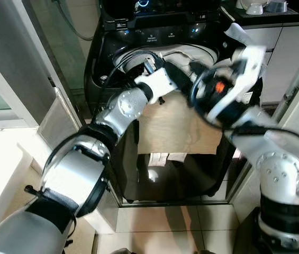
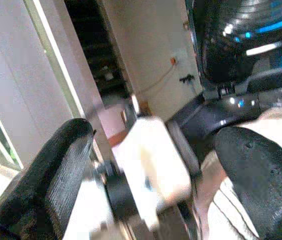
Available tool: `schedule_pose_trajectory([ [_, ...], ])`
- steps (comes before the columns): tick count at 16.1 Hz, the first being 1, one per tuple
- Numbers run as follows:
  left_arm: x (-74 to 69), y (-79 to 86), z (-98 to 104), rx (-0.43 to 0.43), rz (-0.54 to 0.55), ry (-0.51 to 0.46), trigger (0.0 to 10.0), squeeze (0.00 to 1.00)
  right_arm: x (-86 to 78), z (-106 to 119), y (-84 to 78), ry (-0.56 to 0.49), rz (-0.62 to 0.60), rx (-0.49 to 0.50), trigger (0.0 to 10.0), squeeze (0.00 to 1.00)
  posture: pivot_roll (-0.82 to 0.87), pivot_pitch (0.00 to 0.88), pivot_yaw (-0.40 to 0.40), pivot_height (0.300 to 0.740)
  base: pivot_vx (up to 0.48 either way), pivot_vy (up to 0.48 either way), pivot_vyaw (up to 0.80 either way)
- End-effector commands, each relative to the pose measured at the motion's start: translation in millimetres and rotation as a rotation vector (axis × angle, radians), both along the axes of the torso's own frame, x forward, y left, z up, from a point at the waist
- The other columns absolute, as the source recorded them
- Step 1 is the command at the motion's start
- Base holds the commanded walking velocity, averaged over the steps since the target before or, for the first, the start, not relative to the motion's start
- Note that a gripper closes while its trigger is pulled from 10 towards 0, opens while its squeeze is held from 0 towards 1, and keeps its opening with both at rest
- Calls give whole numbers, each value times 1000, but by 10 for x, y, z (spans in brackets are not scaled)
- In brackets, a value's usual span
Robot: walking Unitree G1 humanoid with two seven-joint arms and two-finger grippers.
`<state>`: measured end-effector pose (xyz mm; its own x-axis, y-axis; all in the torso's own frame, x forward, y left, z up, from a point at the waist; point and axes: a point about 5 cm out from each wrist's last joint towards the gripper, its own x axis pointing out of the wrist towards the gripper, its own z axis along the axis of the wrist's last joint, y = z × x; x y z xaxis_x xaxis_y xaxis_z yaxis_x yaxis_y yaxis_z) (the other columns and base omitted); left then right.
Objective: Clothes washing
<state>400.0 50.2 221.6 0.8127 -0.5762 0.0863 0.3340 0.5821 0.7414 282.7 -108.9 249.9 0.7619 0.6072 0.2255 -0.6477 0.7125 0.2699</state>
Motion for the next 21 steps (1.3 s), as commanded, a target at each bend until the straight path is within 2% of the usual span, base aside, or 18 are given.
schedule_pose_trajectory([
  [1, 103, 203, 206, -10, 106, -44, 0, 0, -107, 27, -39, -48, 33, -46, 10000, 0, -202, 0, 117, 740, 0, 0, 0],
  [2, 131, 258, 271, -9, 137, -50, 0, 0, -169, -42, -166, -49, 41, -103, 10000, 0, -204, 0, 118, 740, 0, 0, 0],
  [3, 140, 278, 293, -7, 147, -53, 0, 0, -198, -71, -221, -46, 48, -132, 10000, 0, -205, 0, 119, 740, 0, 0, 0],
  [4, 156, 317, 334, -2, 162, -57, 0, 0, -242, -142, -408, -43, 26, -215, 10000, 0, -211, 0, 124, 740, 0, 0, 0],
  [6, 162, 333, 342, 3, 170, -57, 0, 0, -283, -181, -551, -44, 9, -286, 10000, 0, -222, 0, 132, 740, 0, 0, 0],
  [9, 155, 285, 307, 17, 166, -50, 0, 0, -306, -200, -631, -54, -2, -336, 10000, 0, -226, 0, 136, 740, 0, 0, 0],
  [10, 155, 280, 305, 20, 165, -51, 0, 0, -290, -179, -668, -58, -21, -318, 10000, 0, -226, 0, 137, 740, 0, 0, 0],
  [11, 154, 277, 301, 28, 163, -51, 0, 0, -201, -79, -776, -85, -112, -252, 10000, 0, -224, 0, 136, 740, 0, 0, 0],
  [12, 149, 270, 277, 38, 158, -49, 0, 0, -97, 115, -894, -128, -223, -106, 10000, 0, -221, 0, 136, 740, 0, 0, 0],
  [13, 143, 263, 250, 44, 154, -46, 0, 0, -42, 202, -936, -152, -294, -65, 10000, 624, -222, 0, 136, 740, 0, 0, 0],
  [14, 138, 251, 230, 49, 150, -44, 0, 0, -21, 206, -912, -161, -307, -80, 10000, 1000, -219, 0, 132, 740, 0, 0, 0],
  [16, 131, 233, 215, 51, 143, -43, 0, 0, -28, 178, -812, -163, -245, -101, 10000, 1000, -216, 0, 130, 740, 0, 0, 0],
  [18, 130, 229, 214, 51, 141, -43, 0, 0, -62, 162, -743, -193, -187, -193, 10000, 1000, -213, 0, 128, 740, 0, 0, 0],
  [21, 130, 231, 208, 54, 141, -41, 0, 0, -80, 88, -692, -318, -158, -601, 10000, 1000, -215, 0, 129, 740, 0, 0, 0],
])
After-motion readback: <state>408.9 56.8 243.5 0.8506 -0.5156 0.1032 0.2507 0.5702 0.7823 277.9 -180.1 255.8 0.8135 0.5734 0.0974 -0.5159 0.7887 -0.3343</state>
